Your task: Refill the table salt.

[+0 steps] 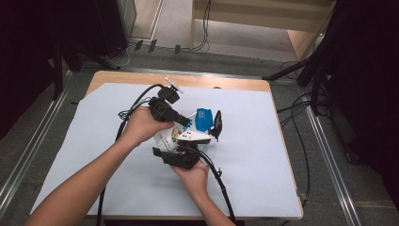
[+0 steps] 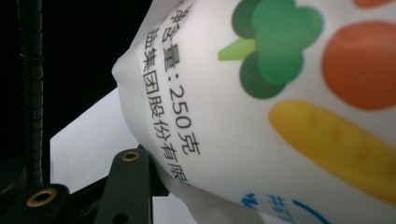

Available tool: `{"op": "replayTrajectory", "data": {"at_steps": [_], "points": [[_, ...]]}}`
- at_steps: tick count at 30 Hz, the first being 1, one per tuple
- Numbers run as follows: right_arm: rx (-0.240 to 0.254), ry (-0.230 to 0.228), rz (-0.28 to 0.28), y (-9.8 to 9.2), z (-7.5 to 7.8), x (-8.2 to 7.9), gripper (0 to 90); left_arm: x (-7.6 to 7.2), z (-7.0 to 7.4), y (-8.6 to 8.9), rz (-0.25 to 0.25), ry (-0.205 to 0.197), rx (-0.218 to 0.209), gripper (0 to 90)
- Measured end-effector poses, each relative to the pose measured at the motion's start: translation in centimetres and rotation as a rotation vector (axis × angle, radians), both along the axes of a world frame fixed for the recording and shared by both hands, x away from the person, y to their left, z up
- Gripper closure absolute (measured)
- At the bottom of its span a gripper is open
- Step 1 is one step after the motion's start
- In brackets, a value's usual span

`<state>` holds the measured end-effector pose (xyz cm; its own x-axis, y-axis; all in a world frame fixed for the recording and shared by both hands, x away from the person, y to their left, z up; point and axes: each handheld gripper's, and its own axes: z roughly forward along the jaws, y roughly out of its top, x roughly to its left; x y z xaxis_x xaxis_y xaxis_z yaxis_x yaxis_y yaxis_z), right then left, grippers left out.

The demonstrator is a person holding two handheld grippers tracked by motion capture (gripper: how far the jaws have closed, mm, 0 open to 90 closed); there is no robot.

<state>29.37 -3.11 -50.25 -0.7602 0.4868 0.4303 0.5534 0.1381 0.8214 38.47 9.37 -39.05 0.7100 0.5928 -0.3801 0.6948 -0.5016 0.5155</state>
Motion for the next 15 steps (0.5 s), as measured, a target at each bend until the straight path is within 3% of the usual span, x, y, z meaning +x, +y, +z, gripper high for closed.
{"op": "replayTrajectory", "data": {"at_steps": [8, 15], "points": [[0.001, -0.001, -0.005, -0.15, 0.14, 0.2, 60.9, 0.29, -0.04, 0.24, 0.01, 0.011, -0.009, 87.6], [0.039, 0.013, -0.004, -0.37, 0.22, 0.23, 62.5, 0.11, 0.02, 0.47, -0.004, 0.013, -0.001, 83.9]]}}
